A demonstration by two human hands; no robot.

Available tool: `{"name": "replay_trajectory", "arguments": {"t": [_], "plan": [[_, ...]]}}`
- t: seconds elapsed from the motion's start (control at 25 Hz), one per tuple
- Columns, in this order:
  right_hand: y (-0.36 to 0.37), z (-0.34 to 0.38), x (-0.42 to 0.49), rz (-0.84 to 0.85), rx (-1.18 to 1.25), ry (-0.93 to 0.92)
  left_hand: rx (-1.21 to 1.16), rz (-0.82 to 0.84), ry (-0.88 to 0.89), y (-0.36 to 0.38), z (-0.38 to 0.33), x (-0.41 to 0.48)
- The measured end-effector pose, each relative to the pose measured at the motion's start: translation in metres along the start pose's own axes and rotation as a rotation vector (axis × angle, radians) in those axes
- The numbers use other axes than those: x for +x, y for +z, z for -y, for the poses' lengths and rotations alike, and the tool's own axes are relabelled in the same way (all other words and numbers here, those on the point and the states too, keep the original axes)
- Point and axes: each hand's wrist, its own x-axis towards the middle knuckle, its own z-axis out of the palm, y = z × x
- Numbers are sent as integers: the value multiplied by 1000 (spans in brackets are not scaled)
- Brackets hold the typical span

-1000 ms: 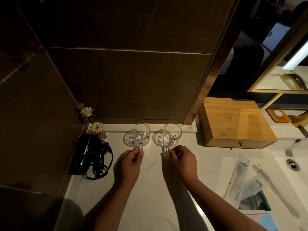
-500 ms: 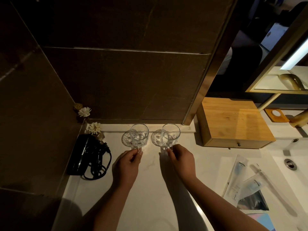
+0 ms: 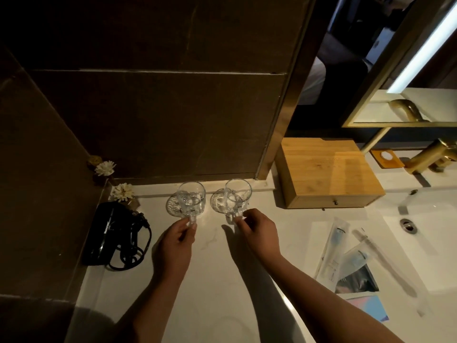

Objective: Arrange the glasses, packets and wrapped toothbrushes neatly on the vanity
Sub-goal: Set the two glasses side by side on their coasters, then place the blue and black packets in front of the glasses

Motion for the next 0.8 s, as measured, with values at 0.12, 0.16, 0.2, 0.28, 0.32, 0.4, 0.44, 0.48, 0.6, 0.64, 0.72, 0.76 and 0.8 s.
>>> {"name": "replay_trajectory", "arguments": {"t": [0.12, 0.16, 0.2, 0.28, 0.32, 0.4, 0.44, 0.48, 0.6, 0.64, 0.72, 0.76, 0.8], "plan": [[-23, -5, -18, -20, 36, 4, -34, -53, -67, -3, 1, -29], [-30, -12, -27, -36, 46, 11, 12, -49, -74, -4, 4, -42], [-41, -22, -38, -60, 52, 23, 64, -17, -76, -1, 2, -56], [-67, -46, -64, -114, 40, 57, 160, 83, -55, 11, -9, -81], [-83, -59, -78, -143, 26, 81, 206, 136, -21, 22, -18, -92], [-117, -85, -106, -214, -23, 126, 275, 250, 90, 50, -41, -113], [-134, -99, -117, -253, -45, 153, 296, 323, 154, 67, -52, -123], [-149, -112, -126, -291, -57, 192, 321, 398, 219, 82, -61, -133], [-183, -154, -134, -329, -152, 344, 406, 591, 395, 135, -84, -159], [-190, -166, -132, -302, -206, 379, 476, 618, 460, 154, -89, -166], [-197, -180, -124, -231, -334, 421, 659, 629, 563, 187, -100, -175], [-199, -183, -120, -203, -389, 425, 727, 621, 582, 200, -103, -176], [-199, -184, -116, -183, -429, 418, 770, 608, 585, 210, -105, -176]]}}
